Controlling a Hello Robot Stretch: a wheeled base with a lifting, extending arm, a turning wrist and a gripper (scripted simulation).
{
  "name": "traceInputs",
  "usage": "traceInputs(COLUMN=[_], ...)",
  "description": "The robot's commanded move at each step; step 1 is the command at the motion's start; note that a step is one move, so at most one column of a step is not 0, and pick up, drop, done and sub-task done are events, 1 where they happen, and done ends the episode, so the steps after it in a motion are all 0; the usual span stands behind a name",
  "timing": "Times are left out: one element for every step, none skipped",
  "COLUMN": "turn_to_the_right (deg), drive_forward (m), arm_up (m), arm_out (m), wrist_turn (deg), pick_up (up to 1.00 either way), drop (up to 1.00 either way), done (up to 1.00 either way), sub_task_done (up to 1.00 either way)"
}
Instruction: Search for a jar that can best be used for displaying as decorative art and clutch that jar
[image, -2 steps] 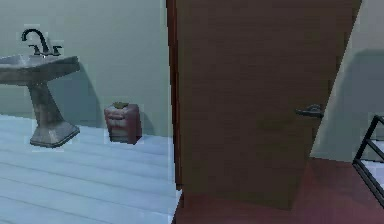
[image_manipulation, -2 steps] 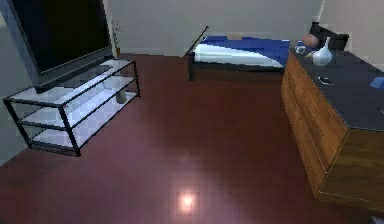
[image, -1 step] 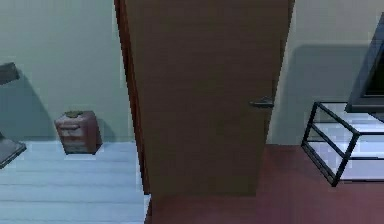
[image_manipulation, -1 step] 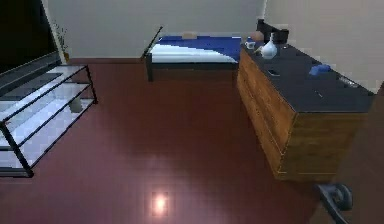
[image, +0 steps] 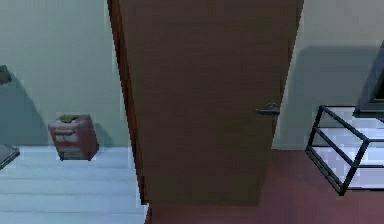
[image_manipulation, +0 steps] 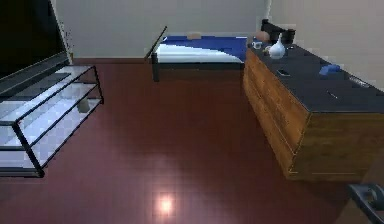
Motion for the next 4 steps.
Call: traceInputs(turn_to_the_right=[-45.0, -39.0, 0.0, -21.0], drive_forward=[0.00, 0.00, 0.60, 0.00], arm_up=[0.00, 0.00, 0.00, 0.00], arm_out=[0.00, 0.00, 0.00, 0.00], wrist_turn=[0.0, 0.0, 0.0, 0.0], pick_up=[0.00, 0.00, 0.00, 0.00], drop=[0.00, 0.00, 0.00, 0.00], done=[0.00, 0.00, 0.00, 0.00], sub_task_done=[0.00, 0.00, 0.00, 0.00])
